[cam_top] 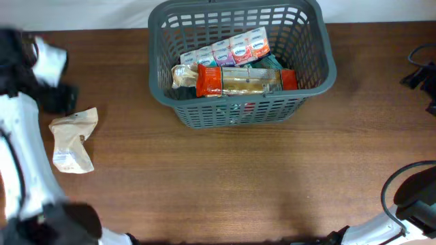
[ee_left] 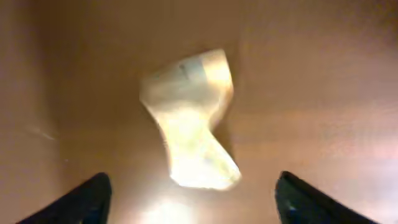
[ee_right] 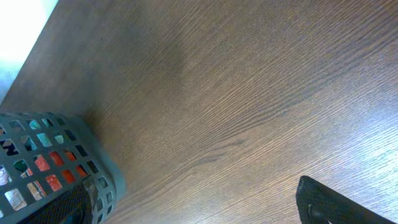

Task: Pack container
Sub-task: 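Grasp the beige bread bag on the left with the left gripper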

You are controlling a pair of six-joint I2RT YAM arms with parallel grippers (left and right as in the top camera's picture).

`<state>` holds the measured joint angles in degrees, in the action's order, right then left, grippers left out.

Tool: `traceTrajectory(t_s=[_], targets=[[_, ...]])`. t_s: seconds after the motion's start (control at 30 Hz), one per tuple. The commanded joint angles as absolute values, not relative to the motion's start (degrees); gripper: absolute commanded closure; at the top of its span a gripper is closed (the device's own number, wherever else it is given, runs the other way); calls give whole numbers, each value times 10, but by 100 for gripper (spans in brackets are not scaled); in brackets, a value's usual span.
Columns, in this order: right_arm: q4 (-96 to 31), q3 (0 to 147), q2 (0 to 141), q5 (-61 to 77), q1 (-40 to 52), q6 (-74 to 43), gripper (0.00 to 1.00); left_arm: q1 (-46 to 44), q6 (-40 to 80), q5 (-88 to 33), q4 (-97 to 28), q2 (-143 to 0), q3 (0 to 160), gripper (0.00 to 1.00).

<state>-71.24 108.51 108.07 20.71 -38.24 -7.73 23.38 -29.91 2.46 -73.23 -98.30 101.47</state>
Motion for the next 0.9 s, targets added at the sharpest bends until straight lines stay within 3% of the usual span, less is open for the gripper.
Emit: traceTrajectory(t_s=[0.0,0.17,0.5,0.53,0.57,0.87], targets=[[-711,1082,1069,212,-379,-80,1,273,-262,-29,-697,-1000,899,17],[-711,1082,1069,212,-379,-80,1,298,-262,-26,-634,-1039,815,17],[-711,1082,1069,212,-379,-80,1,325,-262,-15,-588,-1118,806,16],[-711,1082,1069,212,-379,-80,1,325,-261,-15,-585,-1124,806,16],[-711,1082,1069,212,-379,-80,1,325,-259,-15,-582,-1127,806,1],[-711,1082,1069,212,-379,-80,1,325,-236,-30,-558,-1137,806,1]])
